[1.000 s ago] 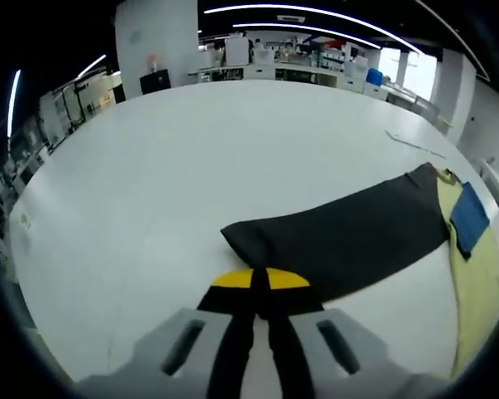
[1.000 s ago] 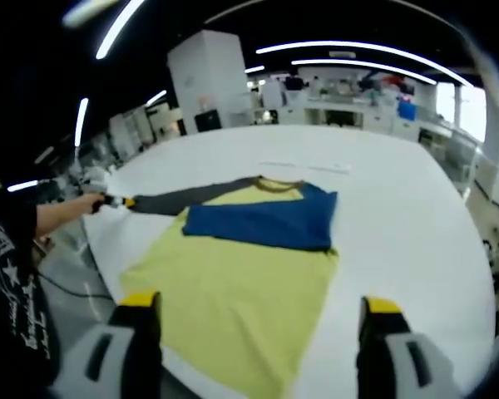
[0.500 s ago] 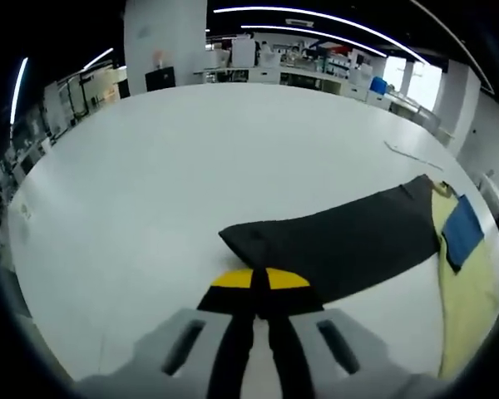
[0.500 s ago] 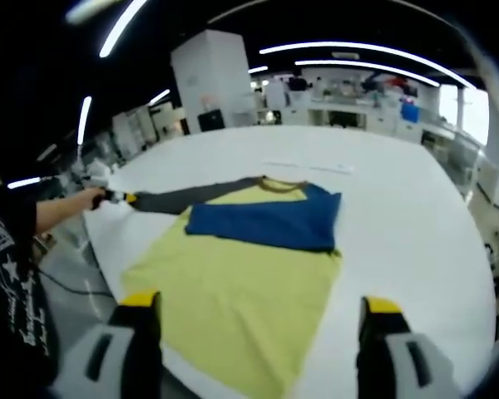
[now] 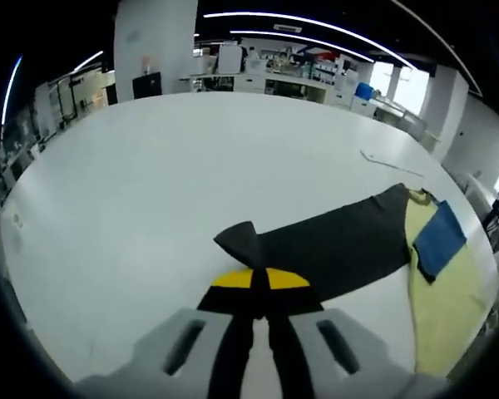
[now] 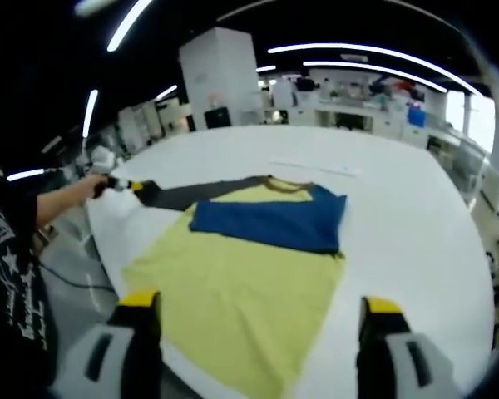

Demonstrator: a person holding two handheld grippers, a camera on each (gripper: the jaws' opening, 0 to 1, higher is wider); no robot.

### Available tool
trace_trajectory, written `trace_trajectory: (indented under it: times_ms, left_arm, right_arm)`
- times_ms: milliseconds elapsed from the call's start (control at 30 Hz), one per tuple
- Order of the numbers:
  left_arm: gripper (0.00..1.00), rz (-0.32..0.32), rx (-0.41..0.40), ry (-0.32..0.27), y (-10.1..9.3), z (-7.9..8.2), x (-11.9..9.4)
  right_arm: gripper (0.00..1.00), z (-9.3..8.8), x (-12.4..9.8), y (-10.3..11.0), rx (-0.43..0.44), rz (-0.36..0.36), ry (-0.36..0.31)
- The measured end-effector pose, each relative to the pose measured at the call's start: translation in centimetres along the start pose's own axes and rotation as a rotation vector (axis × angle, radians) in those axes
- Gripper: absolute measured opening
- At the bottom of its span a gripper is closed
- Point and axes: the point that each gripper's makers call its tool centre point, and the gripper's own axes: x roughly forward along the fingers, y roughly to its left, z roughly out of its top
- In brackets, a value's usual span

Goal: Fold the garment on the visible template until the final outline fits inside the template.

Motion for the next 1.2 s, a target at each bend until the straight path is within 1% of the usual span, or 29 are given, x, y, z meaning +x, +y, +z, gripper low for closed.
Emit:
trace_trajectory:
  times_ms: [100, 200, 367, 533, 567, 800, 933, 1100, 1200]
  left_arm:
    - [0.00, -0.017, 0.012, -0.007, -0.8, 0.6, 0.3]
    - [0.00, -0.038, 0.035, -0.006, -2.2, 0.9, 0.3]
    - [0.00, -0.080, 0.041, -0.021, -4.1, 1.6, 0.5]
    - [0.00, -0.102, 0.063, -0.026, -6.0, 2.2, 0.6]
    - [0.00, -0.111, 0.079, -0.026, -6.6, 2.4, 0.6]
    - [0.00, -0.166, 0.104, -0.043, -10.2, 3.8, 0.9]
    - [0.00, -0.203, 0.120, -0.041, -12.3, 4.1, 1.2]
    - [0.00, -0.235, 0.095, -0.051, -14.2, 4.6, 1.9]
    - [0.00, -0.251, 0.096, -0.051, -15.1, 4.9, 2.2]
  right_arm:
    - [0.99, 0.0, 0.0, 0.1, -0.002, 0.003, 0.003]
    - [0.99, 0.0, 0.0, 0.1, -0.013, 0.004, 0.004]
    - [0.99, -0.1, 0.0, 0.4, -0.020, 0.014, 0.004]
    - [0.99, -0.3, -0.1, 0.8, -0.026, 0.022, 0.008]
    - [0.99, -0.3, -0.1, 0.9, -0.028, 0.024, 0.008]
    - [0.99, -0.6, -0.2, 1.0, -0.041, 0.025, 0.014]
    - [0.99, -0.8, -0.2, 1.1, -0.043, 0.027, 0.016]
    - [0.99, -1.1, -0.2, 1.1, -0.043, 0.032, 0.022]
    - [0.99, -1.2, -0.2, 1.2, -0.046, 0.034, 0.026]
